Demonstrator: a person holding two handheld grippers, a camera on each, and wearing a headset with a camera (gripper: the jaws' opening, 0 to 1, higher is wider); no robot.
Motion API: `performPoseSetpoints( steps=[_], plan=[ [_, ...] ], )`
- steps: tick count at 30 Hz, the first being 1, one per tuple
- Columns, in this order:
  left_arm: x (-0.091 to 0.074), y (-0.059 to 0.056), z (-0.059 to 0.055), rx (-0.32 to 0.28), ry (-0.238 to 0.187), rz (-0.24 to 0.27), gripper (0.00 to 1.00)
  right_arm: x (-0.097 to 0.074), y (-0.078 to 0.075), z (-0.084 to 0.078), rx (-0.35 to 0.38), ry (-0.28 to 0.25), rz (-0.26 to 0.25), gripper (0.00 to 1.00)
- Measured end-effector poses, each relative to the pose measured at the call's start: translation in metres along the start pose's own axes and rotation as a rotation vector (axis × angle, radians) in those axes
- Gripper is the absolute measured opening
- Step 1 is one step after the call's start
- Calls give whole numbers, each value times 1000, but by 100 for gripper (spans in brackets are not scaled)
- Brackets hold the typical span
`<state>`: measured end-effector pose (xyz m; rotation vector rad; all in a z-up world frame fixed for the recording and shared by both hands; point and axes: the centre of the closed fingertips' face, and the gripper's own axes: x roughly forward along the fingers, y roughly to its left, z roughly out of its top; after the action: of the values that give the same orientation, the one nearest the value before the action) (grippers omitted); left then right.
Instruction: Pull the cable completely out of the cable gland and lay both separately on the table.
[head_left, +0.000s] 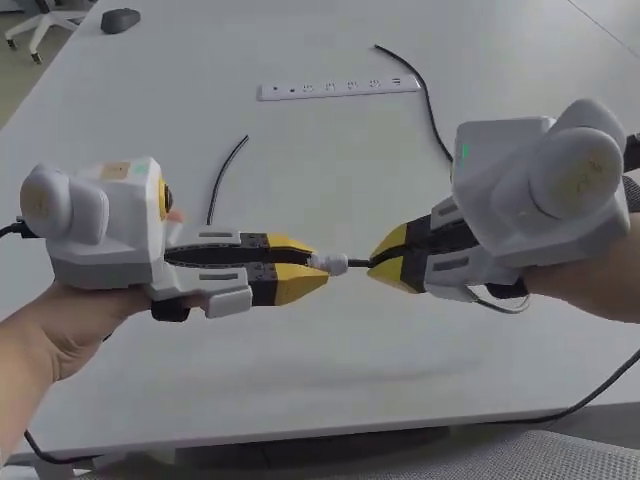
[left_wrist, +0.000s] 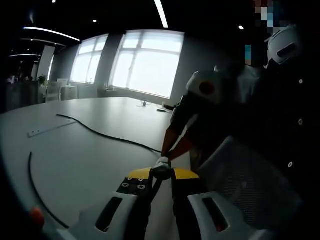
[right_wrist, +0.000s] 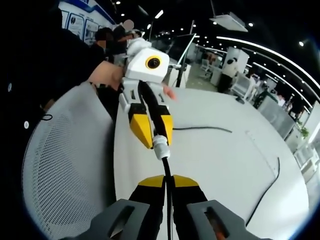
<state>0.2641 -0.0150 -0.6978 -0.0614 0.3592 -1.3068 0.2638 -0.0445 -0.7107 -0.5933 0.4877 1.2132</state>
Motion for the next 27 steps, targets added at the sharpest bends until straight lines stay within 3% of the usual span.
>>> performPoseSetpoints(
  steps=[7,27],
  plan=[
    [0,1,-1,-7,-1,0,15,-7,-4,-10,54,2,-17,0],
    [-2,6,-1,-16,2,13,15,-32,-25,-62,163,70,-111,0]
  ],
)
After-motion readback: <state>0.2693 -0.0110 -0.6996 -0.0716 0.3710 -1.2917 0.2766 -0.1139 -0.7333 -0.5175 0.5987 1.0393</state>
